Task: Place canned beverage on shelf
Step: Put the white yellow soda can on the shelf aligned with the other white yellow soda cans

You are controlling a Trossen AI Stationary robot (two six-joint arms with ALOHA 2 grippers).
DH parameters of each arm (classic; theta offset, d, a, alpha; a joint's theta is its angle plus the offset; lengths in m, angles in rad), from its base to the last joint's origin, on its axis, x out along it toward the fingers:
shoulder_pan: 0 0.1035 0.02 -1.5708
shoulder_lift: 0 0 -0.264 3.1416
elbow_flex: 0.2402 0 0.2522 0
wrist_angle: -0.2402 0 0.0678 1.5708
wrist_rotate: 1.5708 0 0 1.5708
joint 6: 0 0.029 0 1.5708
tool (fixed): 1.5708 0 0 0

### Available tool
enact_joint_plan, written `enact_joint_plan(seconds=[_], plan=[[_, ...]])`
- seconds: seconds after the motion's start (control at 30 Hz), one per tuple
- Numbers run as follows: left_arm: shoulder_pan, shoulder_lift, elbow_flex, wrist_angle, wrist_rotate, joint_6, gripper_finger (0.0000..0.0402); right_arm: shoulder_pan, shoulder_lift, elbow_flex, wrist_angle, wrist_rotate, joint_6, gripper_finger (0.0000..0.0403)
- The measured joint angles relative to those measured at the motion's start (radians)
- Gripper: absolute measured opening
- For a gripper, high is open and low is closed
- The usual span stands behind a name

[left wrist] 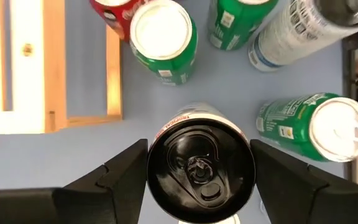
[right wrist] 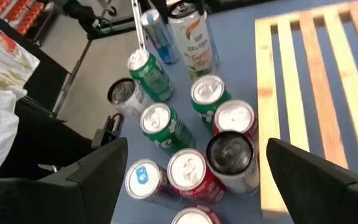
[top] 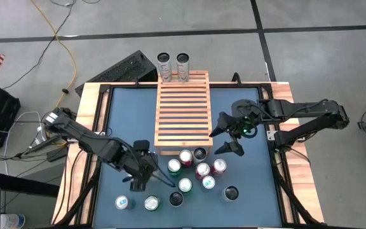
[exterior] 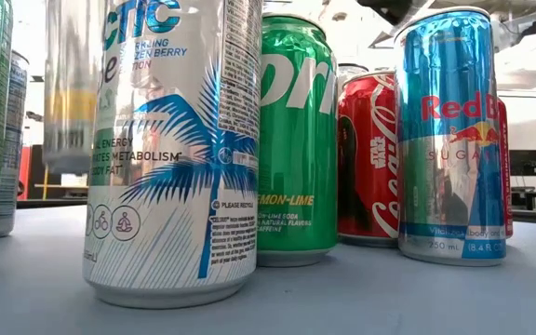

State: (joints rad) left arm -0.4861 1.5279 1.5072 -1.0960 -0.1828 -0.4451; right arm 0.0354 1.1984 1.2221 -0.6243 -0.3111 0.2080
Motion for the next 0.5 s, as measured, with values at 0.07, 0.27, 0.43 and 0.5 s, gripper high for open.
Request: enact_joint_plan(seconds=[0.07,0.27,0.43,0.5], plan=[[0.003,-0.009,0.027,-0.002,0.008,0.029,0.0236,-0.010,0.000,0.000,0.021,-0.001,0.000,0.0368],[0.015,-0.010,0.165,-0.025,0.028,0.134,0.0236,-0.039,0.000,0.000,0.088,-0.004,-0.002,0.0368],[0.030,-0.009,0.283,-0.070,0.006,0.162,0.0236,-0.072,-0.013,0.021,0.106,-0.026,0.000,0.0368],[0.046,-0.009,0.331,-0.118,-0.025,0.188,0.0236,-0.085,-0.015,0.049,0.113,-0.030,0.000,0.0368]])
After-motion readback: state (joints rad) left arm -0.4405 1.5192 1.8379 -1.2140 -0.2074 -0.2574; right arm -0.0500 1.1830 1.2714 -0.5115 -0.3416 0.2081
